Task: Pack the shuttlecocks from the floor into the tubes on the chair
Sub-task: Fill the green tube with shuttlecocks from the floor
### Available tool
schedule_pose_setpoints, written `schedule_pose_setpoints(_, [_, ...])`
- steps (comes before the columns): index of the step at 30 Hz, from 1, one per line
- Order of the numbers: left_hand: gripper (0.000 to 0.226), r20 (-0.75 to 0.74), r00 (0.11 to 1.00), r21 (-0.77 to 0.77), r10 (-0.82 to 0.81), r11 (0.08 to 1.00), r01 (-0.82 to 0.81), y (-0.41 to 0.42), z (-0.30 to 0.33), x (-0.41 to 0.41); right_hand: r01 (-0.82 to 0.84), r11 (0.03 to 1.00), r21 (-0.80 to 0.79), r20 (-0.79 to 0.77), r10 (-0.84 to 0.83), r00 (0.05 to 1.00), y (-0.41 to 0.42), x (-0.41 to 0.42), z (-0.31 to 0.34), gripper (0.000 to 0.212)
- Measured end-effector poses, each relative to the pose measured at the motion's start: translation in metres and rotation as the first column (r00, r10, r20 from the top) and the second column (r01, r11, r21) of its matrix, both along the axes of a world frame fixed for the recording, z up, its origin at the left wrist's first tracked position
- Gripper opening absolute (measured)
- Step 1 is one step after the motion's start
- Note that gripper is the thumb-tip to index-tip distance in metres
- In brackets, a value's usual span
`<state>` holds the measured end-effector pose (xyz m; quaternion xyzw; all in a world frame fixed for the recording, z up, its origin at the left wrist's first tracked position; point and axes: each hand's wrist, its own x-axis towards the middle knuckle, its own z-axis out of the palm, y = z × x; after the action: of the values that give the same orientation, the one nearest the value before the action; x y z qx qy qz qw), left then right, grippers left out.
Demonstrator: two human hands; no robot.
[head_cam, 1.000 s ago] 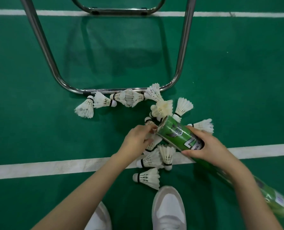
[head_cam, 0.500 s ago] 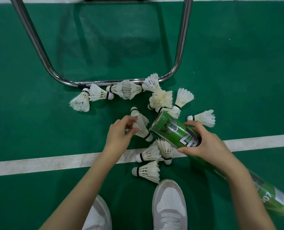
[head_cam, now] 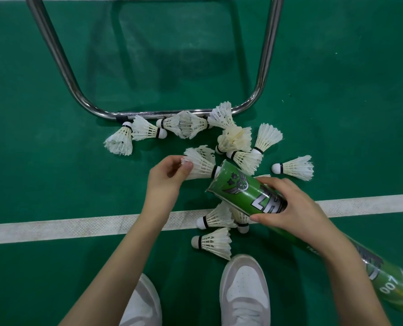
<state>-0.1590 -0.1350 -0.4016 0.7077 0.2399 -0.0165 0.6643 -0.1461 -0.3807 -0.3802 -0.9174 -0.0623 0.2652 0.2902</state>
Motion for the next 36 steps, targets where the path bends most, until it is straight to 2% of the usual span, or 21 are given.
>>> schedule_pose_setpoints(7, [0.01,-0.007,0.997,-0.111,-0.078,0.991,0.077,-0.011,0.0,-0.008,-0.032,0.999,0.029,-0.014,0.033,0.999,0.007,-0.004,-0.002,0.072])
schedule_pose_setpoints(13, [0.016,-0.009,0.978,-0.071,-0.207,0.976,0.206,-0.017,0.001,-0.015,-0.047,0.998,0.034,-0.021,0.048,0.999,0.009,-0.006,-0.003,0.074])
schedule_pose_setpoints(18, [0.014,-0.008,0.963,-0.158,-0.268,0.952,0.264,-0.023,0.006,-0.019,-0.047,0.997,0.055,-0.024,0.049,0.999,0.012,-0.005,-0.006,0.075])
schedule_pose_setpoints(20, [0.012,-0.021,0.953,-0.148,-0.301,0.944,0.295,-0.026,0.004,-0.021,-0.058,0.997,0.041,-0.022,0.059,0.998,0.014,-0.005,-0.006,0.075])
schedule_pose_setpoints(28, [0.019,-0.053,0.943,-0.079,-0.329,0.943,0.325,-0.019,0.002,-0.02,-0.065,0.997,0.036,-0.015,0.065,0.998,0.017,-0.007,-0.007,0.077])
schedule_pose_setpoints(36, [0.019,-0.054,0.925,-0.143,-0.376,0.92,0.365,-0.017,-0.002,-0.018,-0.069,0.997,0.026,-0.021,0.069,0.997,0.018,-0.007,-0.007,0.077])
